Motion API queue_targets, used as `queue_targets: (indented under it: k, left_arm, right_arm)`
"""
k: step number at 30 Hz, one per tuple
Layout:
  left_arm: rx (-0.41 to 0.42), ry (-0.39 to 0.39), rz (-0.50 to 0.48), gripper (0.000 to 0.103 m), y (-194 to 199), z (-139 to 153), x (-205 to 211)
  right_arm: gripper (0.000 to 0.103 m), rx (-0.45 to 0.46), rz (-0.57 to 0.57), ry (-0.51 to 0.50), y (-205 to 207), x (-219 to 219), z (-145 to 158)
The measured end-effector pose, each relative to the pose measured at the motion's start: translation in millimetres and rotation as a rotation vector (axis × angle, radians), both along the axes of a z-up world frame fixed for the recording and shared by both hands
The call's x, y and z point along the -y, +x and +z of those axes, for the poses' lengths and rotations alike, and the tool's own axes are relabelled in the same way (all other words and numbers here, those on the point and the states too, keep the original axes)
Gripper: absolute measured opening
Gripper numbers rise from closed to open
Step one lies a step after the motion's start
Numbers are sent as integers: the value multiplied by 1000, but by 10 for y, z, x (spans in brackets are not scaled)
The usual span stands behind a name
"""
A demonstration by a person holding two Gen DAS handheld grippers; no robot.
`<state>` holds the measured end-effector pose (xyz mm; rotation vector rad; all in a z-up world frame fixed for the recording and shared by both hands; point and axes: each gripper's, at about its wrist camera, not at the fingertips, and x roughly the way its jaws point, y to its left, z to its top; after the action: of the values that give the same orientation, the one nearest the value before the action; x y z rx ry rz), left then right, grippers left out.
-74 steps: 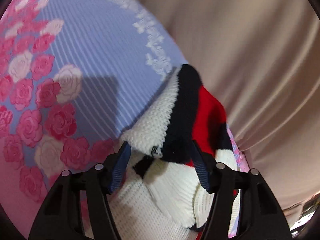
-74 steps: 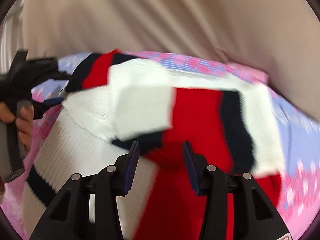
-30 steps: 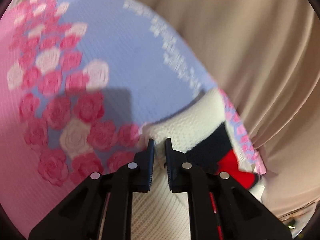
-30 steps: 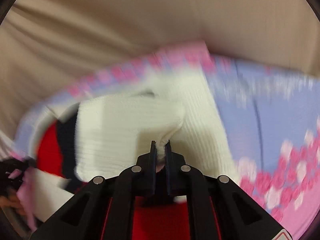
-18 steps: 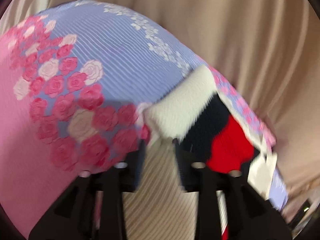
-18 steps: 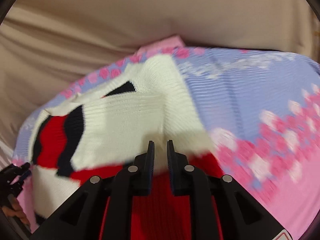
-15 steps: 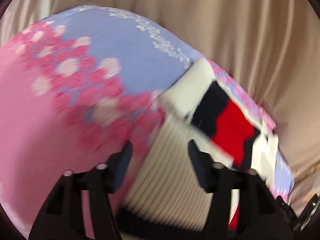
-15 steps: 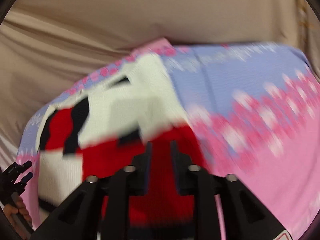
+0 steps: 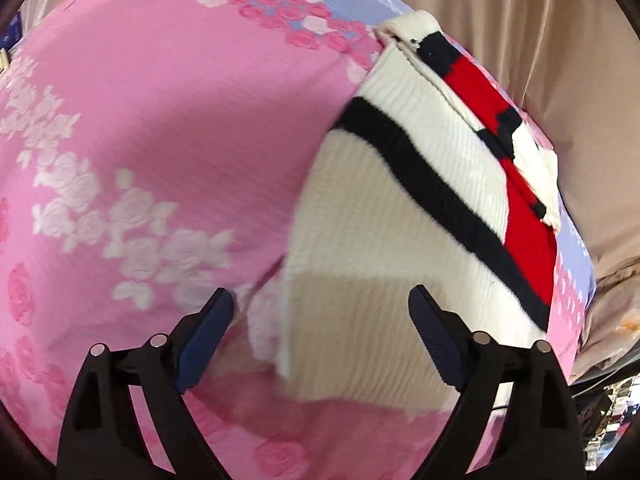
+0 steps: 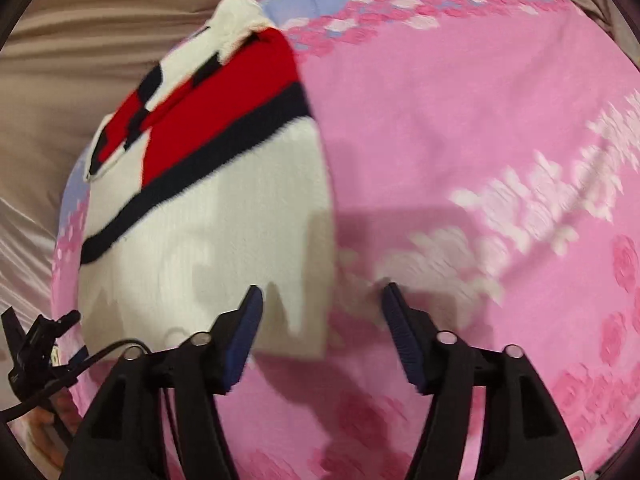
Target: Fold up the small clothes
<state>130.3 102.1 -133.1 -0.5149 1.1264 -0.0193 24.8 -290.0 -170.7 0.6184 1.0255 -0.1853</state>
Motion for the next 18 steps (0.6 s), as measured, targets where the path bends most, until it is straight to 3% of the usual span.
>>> queue_targets:
  k: [1, 2, 3, 4, 5, 12, 18]
  left_arm:
    - [-1, -15, 4, 75, 65, 11, 19]
    - [3, -23, -3, 58, 114, 26, 28]
    - [1, -55, -25, 23, 187, 35, 34]
    - [-35, -107, -39, 9, 265, 26, 33]
    - [-51, -131, -26, 8, 279, 38, 2]
    - [38, -128, -38, 4, -177, 546, -131]
    - [-49, -136, -23, 0, -896, 431, -271]
  right_arm:
    - [63, 4, 5, 3, 59, -26, 18]
    - [60, -2, 2, -12, 142, -46, 39]
    - [48, -2, 11, -10, 215, -61, 67]
    - [36, 3, 19, -1, 275, -83, 100]
    - [7, 3, 18, -5, 308, -94, 137]
    - [6, 129, 72, -93, -139, -115, 679]
    - [4, 74, 223, -168, -675, -167, 740]
